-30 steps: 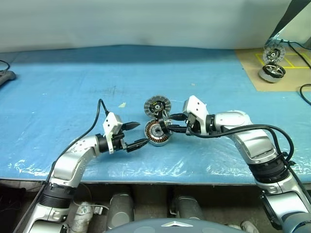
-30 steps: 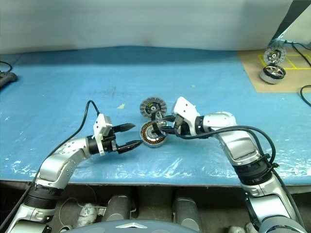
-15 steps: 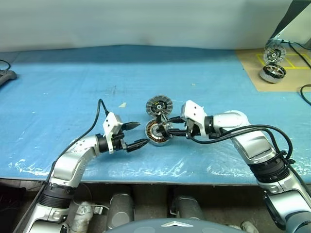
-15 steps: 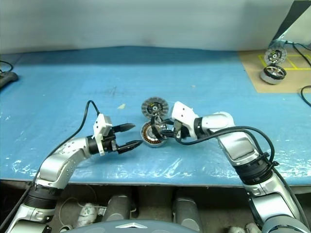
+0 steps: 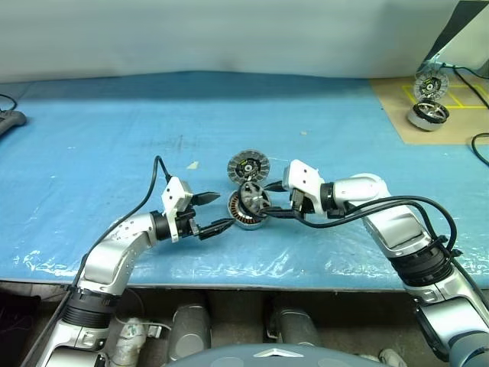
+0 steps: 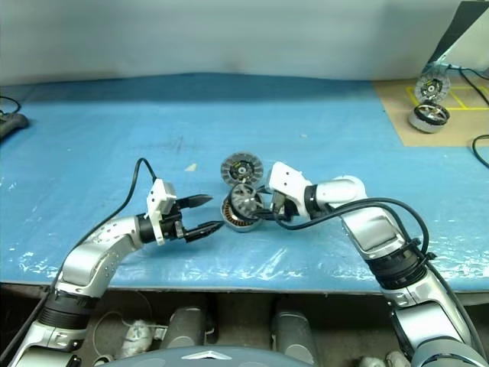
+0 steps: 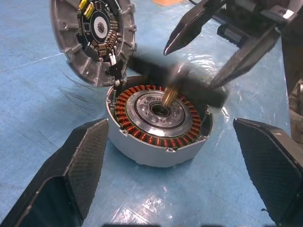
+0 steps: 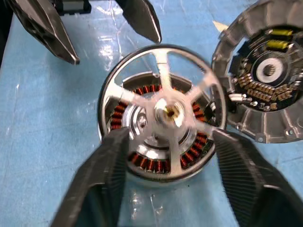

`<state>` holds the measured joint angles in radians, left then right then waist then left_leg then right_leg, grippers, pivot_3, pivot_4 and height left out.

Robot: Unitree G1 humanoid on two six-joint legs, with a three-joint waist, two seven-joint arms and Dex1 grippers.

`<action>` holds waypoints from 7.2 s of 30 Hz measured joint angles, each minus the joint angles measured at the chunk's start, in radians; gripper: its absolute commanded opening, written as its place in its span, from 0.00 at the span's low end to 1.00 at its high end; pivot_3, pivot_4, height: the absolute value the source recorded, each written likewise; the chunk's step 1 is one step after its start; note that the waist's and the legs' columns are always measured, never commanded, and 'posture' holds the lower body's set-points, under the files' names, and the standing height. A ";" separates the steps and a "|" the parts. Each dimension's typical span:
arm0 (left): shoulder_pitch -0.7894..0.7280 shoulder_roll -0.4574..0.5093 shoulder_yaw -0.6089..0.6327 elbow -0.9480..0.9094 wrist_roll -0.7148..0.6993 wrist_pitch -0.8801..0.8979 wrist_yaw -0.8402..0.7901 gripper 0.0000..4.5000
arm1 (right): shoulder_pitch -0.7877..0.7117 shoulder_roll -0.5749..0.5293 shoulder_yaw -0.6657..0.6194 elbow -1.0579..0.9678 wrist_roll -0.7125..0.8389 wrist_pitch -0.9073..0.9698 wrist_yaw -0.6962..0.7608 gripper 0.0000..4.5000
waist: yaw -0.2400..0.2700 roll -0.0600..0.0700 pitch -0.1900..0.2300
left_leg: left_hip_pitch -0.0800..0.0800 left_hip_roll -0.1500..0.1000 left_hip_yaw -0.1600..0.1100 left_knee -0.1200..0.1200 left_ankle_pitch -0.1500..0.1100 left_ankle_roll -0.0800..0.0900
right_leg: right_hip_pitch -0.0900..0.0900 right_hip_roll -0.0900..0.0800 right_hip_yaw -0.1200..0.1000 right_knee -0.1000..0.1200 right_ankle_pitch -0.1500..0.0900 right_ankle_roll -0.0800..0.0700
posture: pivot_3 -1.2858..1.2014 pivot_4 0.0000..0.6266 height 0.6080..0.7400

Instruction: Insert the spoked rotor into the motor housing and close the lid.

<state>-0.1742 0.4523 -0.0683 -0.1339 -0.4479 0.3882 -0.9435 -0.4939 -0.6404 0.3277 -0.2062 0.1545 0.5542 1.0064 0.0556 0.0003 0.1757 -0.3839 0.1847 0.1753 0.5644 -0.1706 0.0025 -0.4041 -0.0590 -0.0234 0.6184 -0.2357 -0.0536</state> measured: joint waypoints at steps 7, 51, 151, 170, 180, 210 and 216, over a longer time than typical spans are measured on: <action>0.001 0.000 0.000 0.000 0.000 0.000 0.002 1.00 | 0.000 0.005 0.000 0.005 -0.020 -0.008 -0.021 1.00 | 0.000 0.000 0.000 | 0.000 0.000 0.000 0.000 0.000 0.000 | 0.000 0.000 0.000 0.000 0.000 0.000 | 0.52 0.24 1.00; -0.651 -0.295 0.129 0.874 0.079 -0.285 0.086 1.00 | 0.015 0.153 -0.146 -0.015 0.173 0.175 -0.103 0.10 | 0.039 -0.004 0.002 | -0.002 -0.003 -0.001 0.006 0.001 0.000 | 0.002 -0.003 0.000 0.001 0.002 0.003 | 0.52 0.24 1.00; -0.257 -0.047 0.030 0.289 0.076 -0.042 -0.193 0.00 | 0.068 0.112 -0.011 0.036 0.051 0.002 -0.168 0.65 | 0.033 -0.001 0.003 | -0.001 -0.012 0.000 -0.008 0.002 0.006 | 0.001 -0.014 -0.004 -0.005 -0.001 0.006 | 0.52 0.24 1.00; -0.190 -0.038 0.018 0.193 0.063 0.004 -0.160 0.00 | 0.054 0.157 -0.003 0.110 0.002 -0.055 -0.185 0.65 | 0.030 -0.001 0.003 | 0.001 -0.012 0.000 -0.003 0.002 0.005 | 0.003 -0.015 -0.003 0.000 -0.001 0.006 | 0.52 0.24 1.00; -0.136 -0.019 0.020 0.157 0.045 0.000 -0.157 0.00 | 0.031 0.196 0.038 0.191 -0.039 -0.128 -0.197 0.65 | 0.011 -0.002 0.002 | 0.011 -0.012 0.000 -0.004 0.002 0.005 | 0.012 -0.015 -0.002 0.000 -0.002 0.008 | 0.52 0.24 1.00; -0.270 -0.070 -0.093 0.424 0.209 -0.228 -0.086 0.00 | 0.075 0.159 0.026 0.145 -0.047 -0.109 -0.143 0.65 | 0.020 -0.006 -0.009 | 0.017 -0.015 0.000 -0.019 0.001 0.005 | 0.019 -0.015 -0.002 -0.014 -0.004 0.008 | 0.52 0.24 1.00; -0.288 -0.078 -0.097 0.506 0.213 -0.317 -0.135 0.00 | 0.086 0.154 0.025 0.136 -0.047 -0.106 -0.149 0.65 | 0.025 -0.005 -0.014 | 0.017 -0.015 0.000 -0.020 0.001 0.005 | 0.019 -0.015 -0.002 -0.014 -0.005 0.008 | 0.52 0.24 1.00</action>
<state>-0.4619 0.3743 -0.1650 0.3725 -0.2344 0.0713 -1.0789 -0.4082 -0.4861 0.3527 -0.0699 0.1078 0.4483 0.8575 0.0801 -0.0050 0.1613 -0.3671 0.1697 0.1758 0.5443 -0.1694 0.0075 -0.3847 -0.0742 -0.0258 0.6043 -0.2404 -0.0455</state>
